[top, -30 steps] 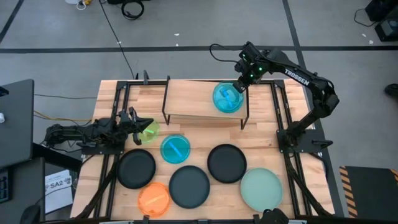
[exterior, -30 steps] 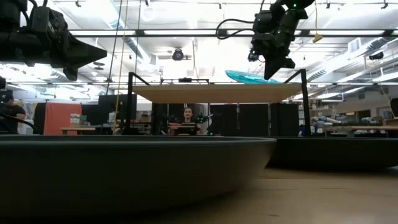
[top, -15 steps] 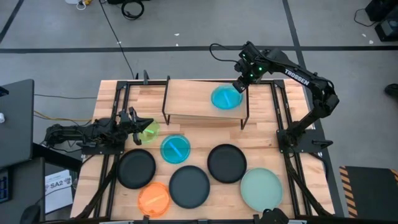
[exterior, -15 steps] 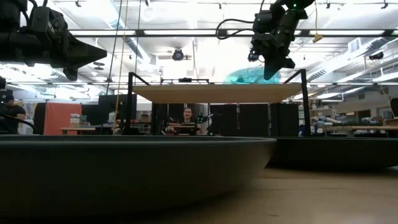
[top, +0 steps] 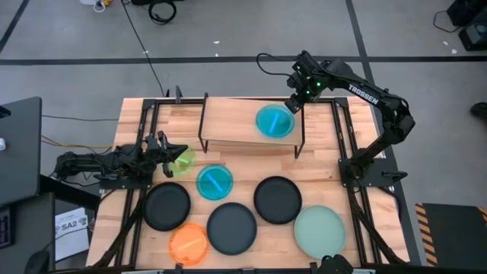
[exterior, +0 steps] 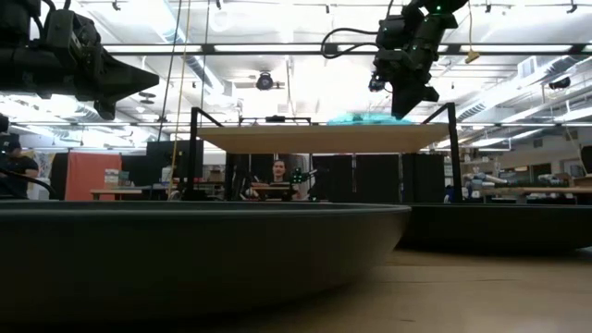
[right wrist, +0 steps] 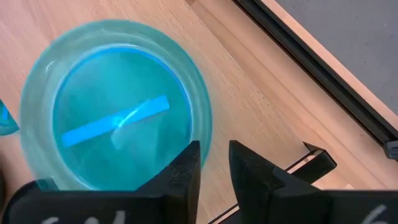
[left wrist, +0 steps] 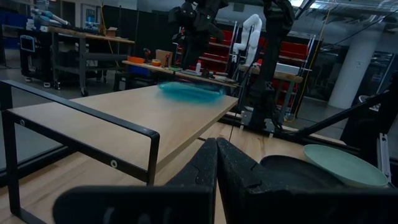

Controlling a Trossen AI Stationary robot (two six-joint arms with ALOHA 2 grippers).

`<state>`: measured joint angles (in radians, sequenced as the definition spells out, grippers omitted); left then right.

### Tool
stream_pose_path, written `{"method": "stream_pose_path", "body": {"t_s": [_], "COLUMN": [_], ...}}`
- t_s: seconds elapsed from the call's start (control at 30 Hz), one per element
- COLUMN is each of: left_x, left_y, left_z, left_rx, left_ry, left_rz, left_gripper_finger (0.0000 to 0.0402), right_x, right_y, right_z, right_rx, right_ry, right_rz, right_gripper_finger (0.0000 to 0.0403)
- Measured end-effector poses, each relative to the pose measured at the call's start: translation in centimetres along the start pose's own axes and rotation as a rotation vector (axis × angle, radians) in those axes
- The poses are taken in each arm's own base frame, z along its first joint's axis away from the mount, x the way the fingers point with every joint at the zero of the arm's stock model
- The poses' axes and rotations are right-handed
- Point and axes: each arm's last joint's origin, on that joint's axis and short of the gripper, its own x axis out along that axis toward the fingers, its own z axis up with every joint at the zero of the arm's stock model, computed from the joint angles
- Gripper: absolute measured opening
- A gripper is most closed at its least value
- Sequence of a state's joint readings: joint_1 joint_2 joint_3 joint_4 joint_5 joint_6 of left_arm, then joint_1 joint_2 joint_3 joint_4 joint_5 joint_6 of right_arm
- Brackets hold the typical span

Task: Place and stack plates onto a shelf
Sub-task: Put the left black plate on the shelf

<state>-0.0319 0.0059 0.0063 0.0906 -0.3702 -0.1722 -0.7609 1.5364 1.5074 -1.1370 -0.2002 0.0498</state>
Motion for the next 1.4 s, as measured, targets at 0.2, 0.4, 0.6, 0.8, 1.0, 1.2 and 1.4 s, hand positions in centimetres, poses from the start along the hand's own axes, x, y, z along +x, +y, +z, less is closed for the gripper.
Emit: {"method": "stream_pose_path", "body": {"t_s": [0.2,0.4,0.6,0.8,1.0,1.2,1.4], "left_x": [0.0,0.0,0.0,0.0,0.0,0.0,-0.1], "left_y": [0.0,0.0,0.0,0.0,0.0,0.0,-0.6], "left_z": [0.0,0.0,0.0,0.0,0.3,0.5,2.9], "left_rx": [0.0,0.0,0.001,-0.004,-0.039,-0.036,0.011], "left_ry": [0.0,0.0,0.0,-0.002,-0.035,-0.032,-0.038], "left_rz": [0.0,0.0,0.0,0.003,0.012,0.012,-0.057], "left_gripper_finger": [0.0011,0.0011,0.0011,0.0021,0.0068,0.0111,0.0121], "right_x": [0.0,0.0,0.0,0.0,0.0,0.0,0.0], "right_y": [0.0,0.0,0.0,0.0,0.0,0.0,0.0], "right_z": [0.1,0.3,0.4,0.4,0.4,0.4,0.4], "right_rx": [-0.002,-0.006,-0.008,-0.009,-0.009,-0.01,-0.01], "right_ry": [-0.006,-0.026,-0.037,-0.04,-0.04,-0.043,-0.043], "right_rz": [0.0,0.001,0.002,0.002,0.002,0.002,0.002], "right_gripper_finger": [0.012,0.0137,0.0156,0.0171,0.0172,0.0172,0.0171]}}
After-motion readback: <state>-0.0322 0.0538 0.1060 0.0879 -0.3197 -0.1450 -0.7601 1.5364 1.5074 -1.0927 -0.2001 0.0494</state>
